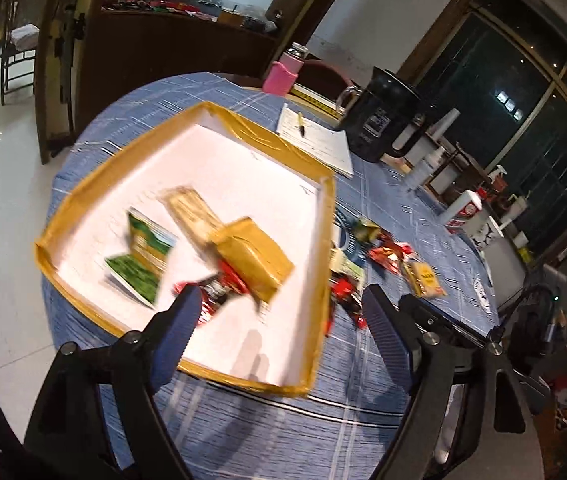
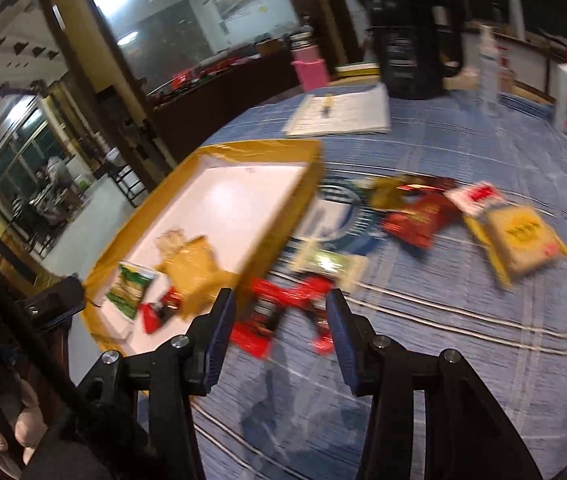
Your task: Organize snacks
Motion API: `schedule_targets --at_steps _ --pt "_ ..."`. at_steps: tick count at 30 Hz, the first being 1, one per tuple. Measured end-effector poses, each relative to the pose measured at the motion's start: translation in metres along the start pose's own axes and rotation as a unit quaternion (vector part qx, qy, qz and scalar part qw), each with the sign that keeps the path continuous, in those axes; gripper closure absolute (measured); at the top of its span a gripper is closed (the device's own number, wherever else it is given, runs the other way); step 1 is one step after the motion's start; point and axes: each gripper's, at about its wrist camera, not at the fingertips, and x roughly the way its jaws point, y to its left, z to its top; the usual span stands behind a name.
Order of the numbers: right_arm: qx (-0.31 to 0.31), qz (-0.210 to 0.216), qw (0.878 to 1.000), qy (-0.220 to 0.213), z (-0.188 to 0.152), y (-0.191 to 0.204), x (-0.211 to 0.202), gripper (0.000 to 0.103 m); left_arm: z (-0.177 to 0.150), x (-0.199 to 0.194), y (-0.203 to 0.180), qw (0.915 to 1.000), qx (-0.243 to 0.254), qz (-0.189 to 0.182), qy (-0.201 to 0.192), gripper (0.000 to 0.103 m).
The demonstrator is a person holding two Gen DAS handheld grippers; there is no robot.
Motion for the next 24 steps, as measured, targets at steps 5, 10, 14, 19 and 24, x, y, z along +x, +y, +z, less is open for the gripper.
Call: schedule_targets --at_steps 5,10,14,19,24 --pt "0.02 -0.053 0.998 -0.003 -0.006 -0.055 -0.023 0.056 -0.005 0.003 -0.014 0.9998 0.019 -0.006 0.009 0.021" --pt "0.04 -0.12 0.992 -0.017 0.001 -0.114 -0.05 0.056 -0.009 0.004 -0.021 0.9996 0.022 -0.016 0.011 0.021" --pt "0.034 -0.205 0.977 -0.038 0.013 -0.15 -0.077 0.056 -0.012 0.006 -0.026 0.9994 0.027 -0.02 0.009 0.021" --pt "0.037 -0.273 0.959 -0.062 0.021 -0.176 -0.096 0.056 -0.016 0.016 -0.036 0.9989 0.037 -0.02 0.019 0.021" --pt "0.034 -0.249 0.967 -0.047 0.009 -0.173 -0.084 0.056 -0.017 0.029 -0.042 0.9985 0.043 -0.018 0.029 0.021"
